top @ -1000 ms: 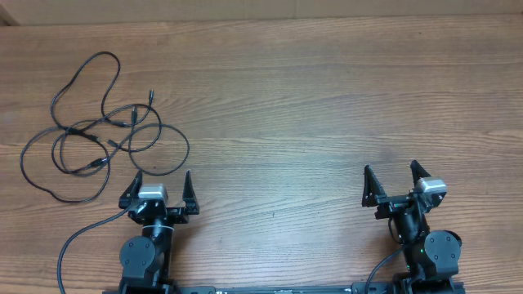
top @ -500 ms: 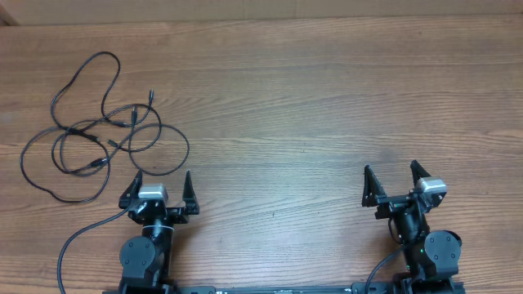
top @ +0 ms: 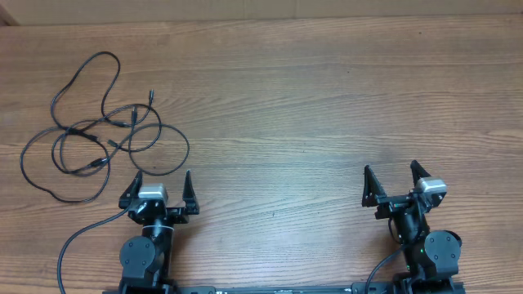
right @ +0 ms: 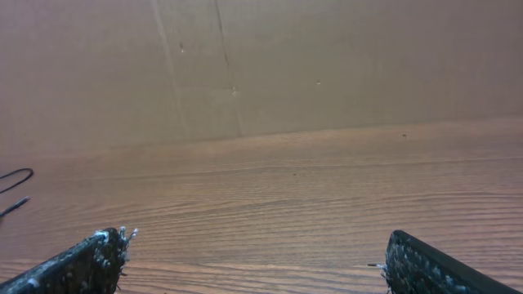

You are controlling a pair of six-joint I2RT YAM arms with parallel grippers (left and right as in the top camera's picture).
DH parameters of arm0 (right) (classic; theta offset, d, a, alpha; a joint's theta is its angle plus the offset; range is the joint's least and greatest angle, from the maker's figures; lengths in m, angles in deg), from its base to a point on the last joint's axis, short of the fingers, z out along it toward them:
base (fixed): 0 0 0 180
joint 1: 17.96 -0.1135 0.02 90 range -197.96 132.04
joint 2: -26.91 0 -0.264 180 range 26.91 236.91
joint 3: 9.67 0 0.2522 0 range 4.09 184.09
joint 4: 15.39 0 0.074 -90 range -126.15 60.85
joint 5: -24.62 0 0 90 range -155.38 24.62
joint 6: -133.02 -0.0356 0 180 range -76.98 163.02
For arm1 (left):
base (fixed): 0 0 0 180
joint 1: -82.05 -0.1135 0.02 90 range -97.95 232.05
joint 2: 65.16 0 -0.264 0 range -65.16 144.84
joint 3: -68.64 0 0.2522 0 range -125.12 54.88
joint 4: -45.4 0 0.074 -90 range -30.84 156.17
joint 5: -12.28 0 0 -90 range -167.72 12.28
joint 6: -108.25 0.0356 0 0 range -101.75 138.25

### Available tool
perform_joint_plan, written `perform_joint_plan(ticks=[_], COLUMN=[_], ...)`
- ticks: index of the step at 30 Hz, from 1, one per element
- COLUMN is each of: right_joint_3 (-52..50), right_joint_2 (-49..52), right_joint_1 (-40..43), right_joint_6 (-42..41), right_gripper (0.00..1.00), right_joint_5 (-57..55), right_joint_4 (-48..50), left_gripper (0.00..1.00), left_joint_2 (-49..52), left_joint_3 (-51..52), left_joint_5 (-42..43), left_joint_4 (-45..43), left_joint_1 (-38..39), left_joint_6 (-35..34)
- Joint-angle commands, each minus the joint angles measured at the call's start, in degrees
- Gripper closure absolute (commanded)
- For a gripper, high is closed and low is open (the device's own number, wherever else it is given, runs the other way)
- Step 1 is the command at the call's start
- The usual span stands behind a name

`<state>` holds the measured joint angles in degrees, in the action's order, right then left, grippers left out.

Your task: Untangle cables

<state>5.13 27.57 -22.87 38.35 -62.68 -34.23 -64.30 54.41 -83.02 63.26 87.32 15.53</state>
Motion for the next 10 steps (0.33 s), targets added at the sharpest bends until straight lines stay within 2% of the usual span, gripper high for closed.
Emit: perform_joint_plan(ticks=[1,10], right_joint_3=[-0.59,-0.59], right_joint_2=[-0.50,-0.50], right_joint_1=[0.04,0.04], right_joint_6=[0.24,0.24], right_gripper=[0.00,0.00], right_joint_5=[-0.26,-0.26], right_joint_4=[0.44,0.44], left_gripper=[0.00,0.01], left_joint_2=[-0.61,-0.61], left_joint_3=[0.17,0.17], left_joint_5=[0.44,0.44], left_joint_4=[-0.02,-0.02], left_joint_1=[0.37,0.37], left_joint_6=[1.27,1.27])
